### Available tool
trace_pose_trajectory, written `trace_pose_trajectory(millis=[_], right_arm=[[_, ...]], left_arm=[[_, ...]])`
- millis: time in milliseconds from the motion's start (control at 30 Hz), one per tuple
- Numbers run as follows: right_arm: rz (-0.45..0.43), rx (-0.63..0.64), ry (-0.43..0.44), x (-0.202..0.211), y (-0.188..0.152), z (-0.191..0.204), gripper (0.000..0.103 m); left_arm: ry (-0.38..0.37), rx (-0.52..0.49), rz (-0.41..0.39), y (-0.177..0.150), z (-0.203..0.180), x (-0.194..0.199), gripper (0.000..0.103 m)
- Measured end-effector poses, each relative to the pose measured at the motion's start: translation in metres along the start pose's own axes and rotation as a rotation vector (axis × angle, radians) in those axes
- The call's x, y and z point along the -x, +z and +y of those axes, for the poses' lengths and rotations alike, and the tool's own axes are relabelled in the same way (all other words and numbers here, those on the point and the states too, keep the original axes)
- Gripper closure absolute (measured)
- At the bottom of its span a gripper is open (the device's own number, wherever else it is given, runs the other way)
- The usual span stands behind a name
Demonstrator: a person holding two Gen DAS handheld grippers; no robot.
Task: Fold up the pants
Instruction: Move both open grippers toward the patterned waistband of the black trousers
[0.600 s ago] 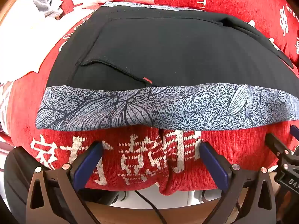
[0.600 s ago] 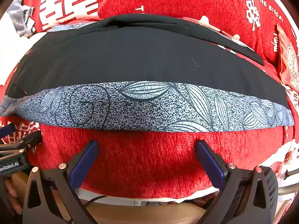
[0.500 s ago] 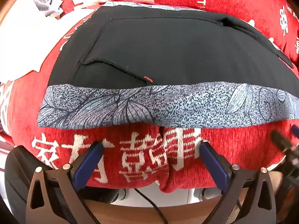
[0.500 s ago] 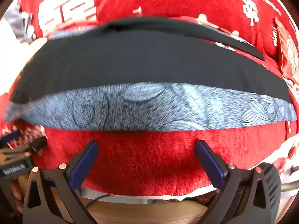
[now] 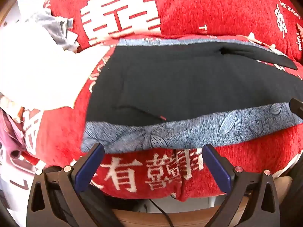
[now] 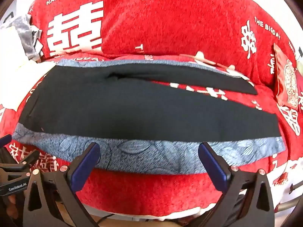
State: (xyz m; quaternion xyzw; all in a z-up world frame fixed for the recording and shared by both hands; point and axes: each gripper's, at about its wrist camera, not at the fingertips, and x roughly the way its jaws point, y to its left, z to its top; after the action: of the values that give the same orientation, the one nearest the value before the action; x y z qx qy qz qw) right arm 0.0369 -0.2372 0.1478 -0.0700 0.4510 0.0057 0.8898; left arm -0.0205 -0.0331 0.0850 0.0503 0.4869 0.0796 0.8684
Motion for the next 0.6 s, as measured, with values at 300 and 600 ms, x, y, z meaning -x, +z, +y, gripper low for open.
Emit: trace_pose_trajectory(millis=[300, 600], right_arm=[[-0.072, -0.045, 0.014, 0.014, 0.031, -0.013, 0.000], [-0.054, -0.047, 0.042, 0.008, 0.012, -0.008, 0.000]], left_arm=[[-0.038, 0.085, -0.001, 0.034, 0.028, 0.024, 0.000], [-0.086, 0.137, -0.012, 0.021, 0.036, 0.025, 0.000]])
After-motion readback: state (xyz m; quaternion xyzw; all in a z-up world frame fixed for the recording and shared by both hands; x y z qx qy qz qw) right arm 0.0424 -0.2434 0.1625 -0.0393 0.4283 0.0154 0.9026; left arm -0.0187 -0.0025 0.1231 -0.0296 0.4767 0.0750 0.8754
